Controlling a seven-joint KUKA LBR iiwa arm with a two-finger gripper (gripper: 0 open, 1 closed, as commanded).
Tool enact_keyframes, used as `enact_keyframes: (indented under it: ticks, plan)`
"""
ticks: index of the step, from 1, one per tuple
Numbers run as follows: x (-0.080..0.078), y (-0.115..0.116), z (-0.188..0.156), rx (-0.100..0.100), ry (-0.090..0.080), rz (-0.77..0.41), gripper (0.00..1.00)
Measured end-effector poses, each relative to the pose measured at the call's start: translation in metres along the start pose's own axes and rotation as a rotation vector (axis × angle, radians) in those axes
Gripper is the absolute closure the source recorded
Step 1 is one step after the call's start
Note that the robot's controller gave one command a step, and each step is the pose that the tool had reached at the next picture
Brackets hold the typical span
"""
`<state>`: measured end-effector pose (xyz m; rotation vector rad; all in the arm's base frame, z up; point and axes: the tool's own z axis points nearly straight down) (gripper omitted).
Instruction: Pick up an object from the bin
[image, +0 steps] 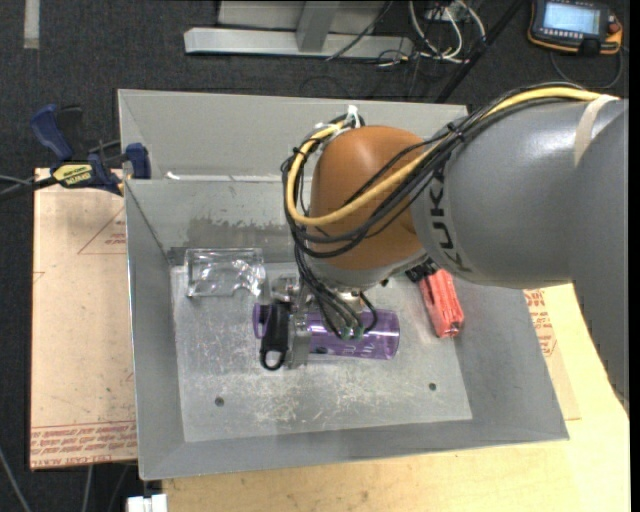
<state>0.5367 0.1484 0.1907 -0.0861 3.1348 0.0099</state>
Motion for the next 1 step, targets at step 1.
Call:
enact_keyframes:
  ticks: [1]
  plan:
    - [-0.0016,0.0199,-0.1408,-0.002,-0.004,0.067,1.0]
